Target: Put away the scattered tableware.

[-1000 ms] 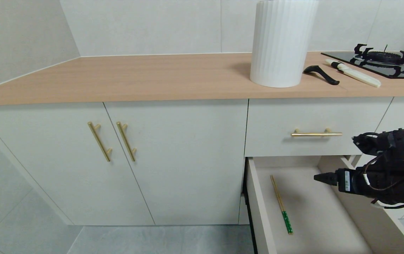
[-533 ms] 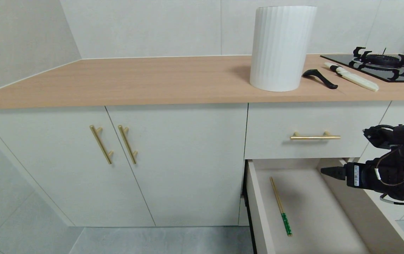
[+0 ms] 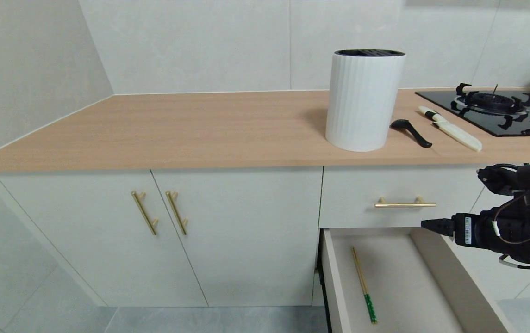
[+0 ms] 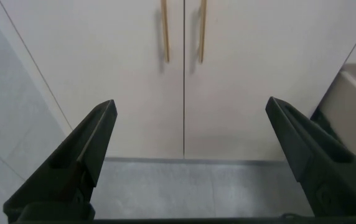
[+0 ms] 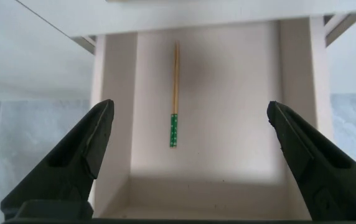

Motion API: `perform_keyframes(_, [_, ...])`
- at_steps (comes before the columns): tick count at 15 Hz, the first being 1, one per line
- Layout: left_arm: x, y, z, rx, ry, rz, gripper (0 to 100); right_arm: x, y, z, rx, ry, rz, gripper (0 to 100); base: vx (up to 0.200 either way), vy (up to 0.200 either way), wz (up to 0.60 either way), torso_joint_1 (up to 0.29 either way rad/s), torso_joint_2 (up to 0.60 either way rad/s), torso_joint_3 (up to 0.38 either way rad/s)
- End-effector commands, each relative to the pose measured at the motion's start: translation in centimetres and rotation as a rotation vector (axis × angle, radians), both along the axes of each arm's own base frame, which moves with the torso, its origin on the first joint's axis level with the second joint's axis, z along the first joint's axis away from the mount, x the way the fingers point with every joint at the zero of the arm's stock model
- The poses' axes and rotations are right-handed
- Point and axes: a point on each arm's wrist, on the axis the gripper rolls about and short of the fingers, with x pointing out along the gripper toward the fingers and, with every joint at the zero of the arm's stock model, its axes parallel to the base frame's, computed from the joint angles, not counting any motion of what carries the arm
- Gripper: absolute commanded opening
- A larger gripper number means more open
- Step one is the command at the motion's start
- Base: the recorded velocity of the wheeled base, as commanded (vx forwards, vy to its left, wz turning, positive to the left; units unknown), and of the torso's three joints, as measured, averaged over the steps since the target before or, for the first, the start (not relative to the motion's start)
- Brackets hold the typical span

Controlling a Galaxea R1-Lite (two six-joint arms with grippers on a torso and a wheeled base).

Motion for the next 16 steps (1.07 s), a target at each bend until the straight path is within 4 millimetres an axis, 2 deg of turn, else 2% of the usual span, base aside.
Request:
perform_keyframes(1, [0.0, 0.0, 0.0, 0.0, 0.001, 0.001, 100, 0.0, 0.0, -0.2, -0.001, 0.007, 0.002, 100, 0.0, 0.0, 0.0, 0.173, -0.46, -0.305])
perform_keyframes(8, [0.0, 0.0, 0.0, 0.0, 0.001, 0.001, 100, 0.0, 0.2, -0.5, -0.004, 0.02, 0.01, 100, 0.0, 0.0, 0.0, 0.189, -0.47, -0.29])
perform_keyframes(12, [0.0, 0.0, 0.0, 0.0, 0.001, 0.001, 100, -0.5, 0.1, -1.6, -0.098, 0.05, 0.078, 100, 0.0, 0.0, 0.0, 0.199, -0.45, -0.254])
perform_keyframes(14, [0.0, 0.0, 0.0, 0.0, 0.001, 0.001, 100, -0.2, 0.2, -1.9, -0.135, 0.044, 0.102, 100, 0.0, 0.0, 0.0, 0.049, -0.13, -0.081])
perform_keyframes(16, [0.0, 0.0, 0.0, 0.0, 0.001, 0.001, 100, 1.3, -0.1, -0.8, -0.162, -0.079, 0.104, 100, 0.0, 0.0, 0.0, 0.013, -0.03, -0.021])
